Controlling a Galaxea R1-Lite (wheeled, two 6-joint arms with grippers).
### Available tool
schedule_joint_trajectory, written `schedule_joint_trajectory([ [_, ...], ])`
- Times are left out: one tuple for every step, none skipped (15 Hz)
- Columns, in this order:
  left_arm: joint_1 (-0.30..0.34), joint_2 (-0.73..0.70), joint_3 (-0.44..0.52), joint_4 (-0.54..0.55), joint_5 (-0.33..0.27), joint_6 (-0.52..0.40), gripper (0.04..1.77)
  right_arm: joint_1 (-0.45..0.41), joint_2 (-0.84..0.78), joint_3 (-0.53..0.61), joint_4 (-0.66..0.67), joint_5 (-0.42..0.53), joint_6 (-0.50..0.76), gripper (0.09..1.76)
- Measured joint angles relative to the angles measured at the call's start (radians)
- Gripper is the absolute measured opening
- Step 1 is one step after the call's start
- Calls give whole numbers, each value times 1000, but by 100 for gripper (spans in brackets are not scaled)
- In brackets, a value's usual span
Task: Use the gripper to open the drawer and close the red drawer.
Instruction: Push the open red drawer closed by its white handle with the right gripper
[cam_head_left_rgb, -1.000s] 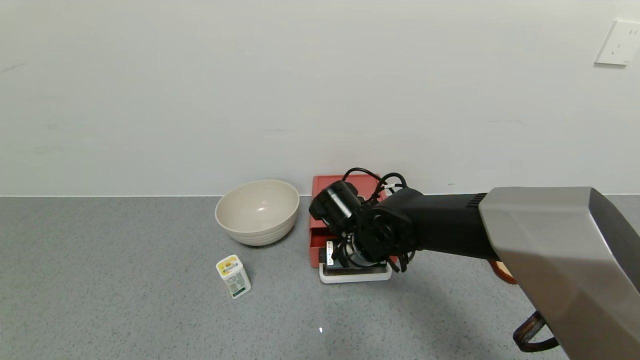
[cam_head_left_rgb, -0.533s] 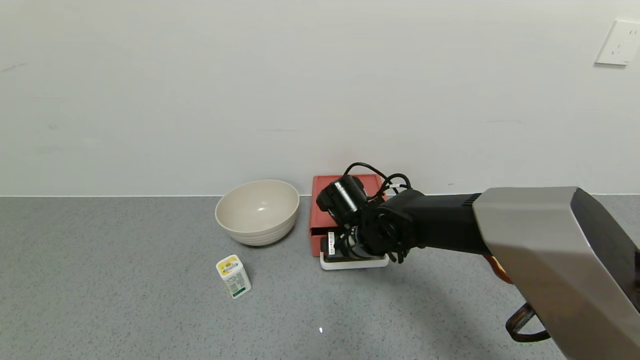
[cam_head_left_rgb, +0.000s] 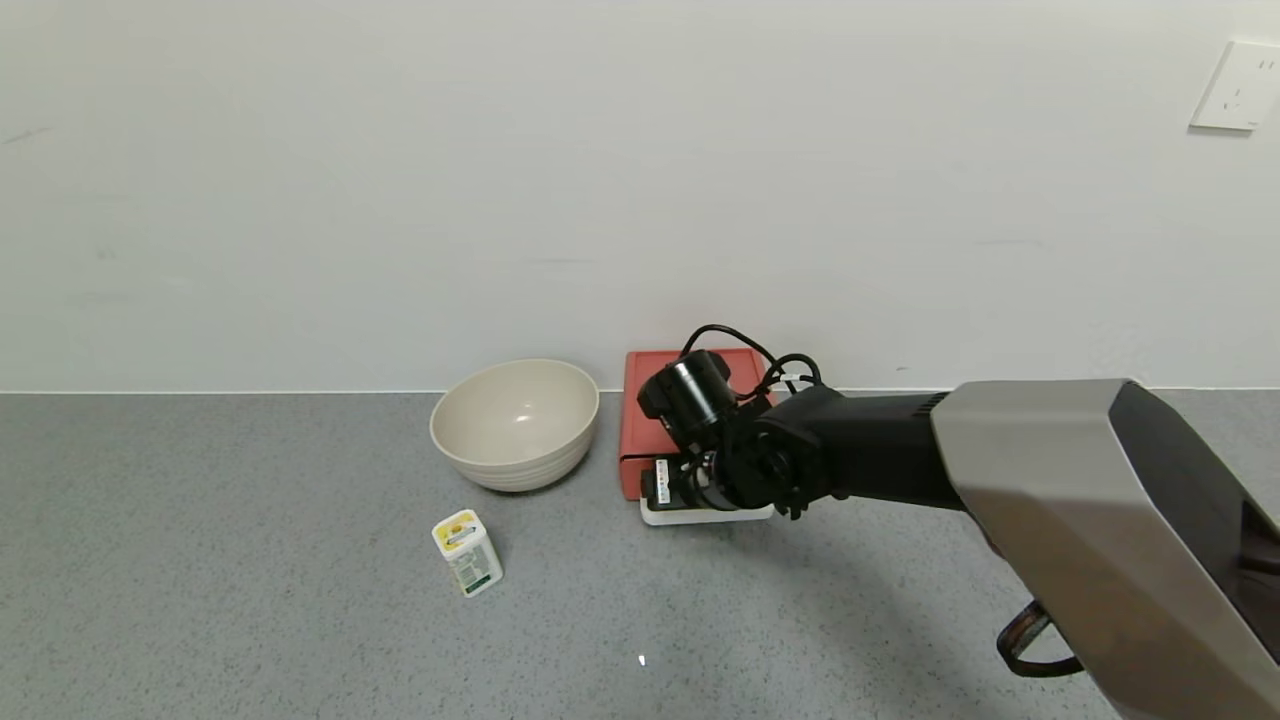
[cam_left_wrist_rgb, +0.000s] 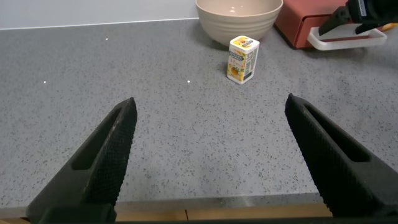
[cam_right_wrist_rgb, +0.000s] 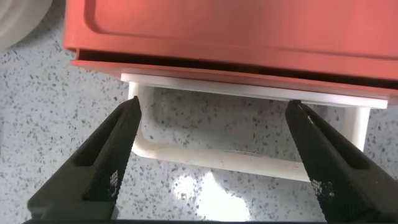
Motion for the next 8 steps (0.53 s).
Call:
schedule_joint_trajectory([
  [0,0,0,0,0,0,172,-3,3,0,-9,0,-1,171],
  [0,0,0,0,0,0,172,-5,4,0,-16,0,-7,171],
  [0,0,0,0,-1,0,172,-6,6,0,-16,0,-11,171],
  [0,0,0,0,-1,0,172,-6,6,0,-17,0,-12,171],
  [0,0,0,0,-1,0,172,-6,7,0,-19,0,-13,171],
  [0,0,0,0,-1,0,172,-6,7,0,-20,0,-13,171],
  [0,0,0,0,-1,0,172,-6,7,0,-19,0,-14,171],
  [0,0,0,0,-1,0,172,-7,6,0,-19,0,-14,171],
])
